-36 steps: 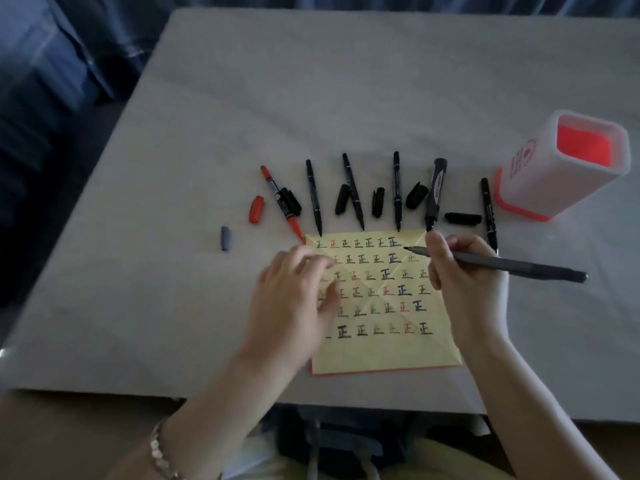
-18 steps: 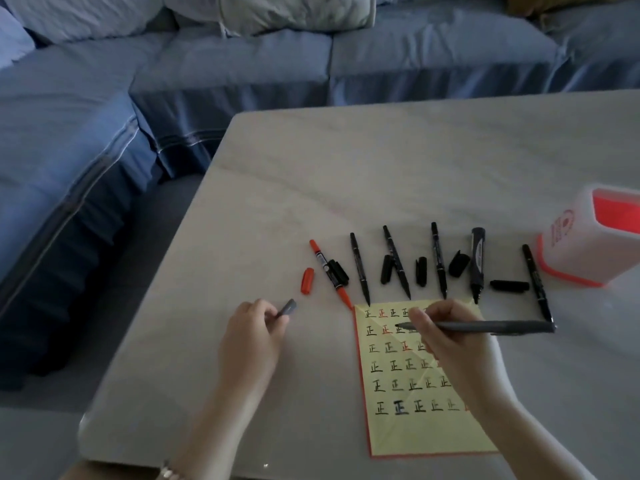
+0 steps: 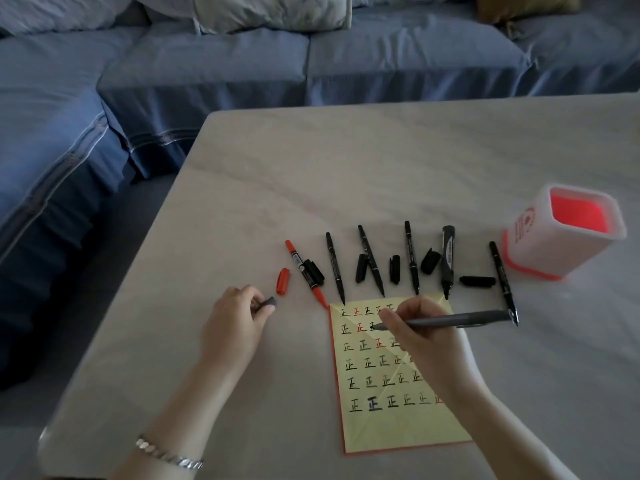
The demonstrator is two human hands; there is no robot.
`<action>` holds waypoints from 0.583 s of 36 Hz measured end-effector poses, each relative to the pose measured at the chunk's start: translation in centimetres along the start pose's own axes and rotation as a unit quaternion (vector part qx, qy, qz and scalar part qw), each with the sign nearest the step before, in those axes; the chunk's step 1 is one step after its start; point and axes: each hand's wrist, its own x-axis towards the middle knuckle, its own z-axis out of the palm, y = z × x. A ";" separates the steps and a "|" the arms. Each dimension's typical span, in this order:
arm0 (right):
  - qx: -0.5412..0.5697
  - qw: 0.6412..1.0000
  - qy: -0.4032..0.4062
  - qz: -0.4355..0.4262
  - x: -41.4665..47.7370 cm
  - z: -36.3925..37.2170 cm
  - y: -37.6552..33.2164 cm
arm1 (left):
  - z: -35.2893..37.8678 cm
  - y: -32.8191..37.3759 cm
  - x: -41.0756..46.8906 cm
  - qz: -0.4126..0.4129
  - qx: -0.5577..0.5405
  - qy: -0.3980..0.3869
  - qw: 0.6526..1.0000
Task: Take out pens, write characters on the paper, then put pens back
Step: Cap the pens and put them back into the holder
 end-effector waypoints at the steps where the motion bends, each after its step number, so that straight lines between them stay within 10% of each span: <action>1: 0.002 1.000 -0.002 0.000 0.0 0.0 -0.1 | 0.1 0.0 0.0 0.006 0.007 0.000 1.000; 8: -0.004 1.000 0.009 -0.002 -0.2 -0.5 -0.1 | -0.4 3.6 -2.8 0.043 -0.162 -0.019 0.986; 15: 0.130 0.990 0.048 0.011 -1.2 -1.9 -1.7 | -1.1 9.3 -6.5 0.038 -0.422 -0.147 0.894; 21: 0.212 0.975 0.060 0.024 -1.9 -3.0 -2.7 | -0.8 10.3 -7.1 0.033 -0.447 -0.176 0.876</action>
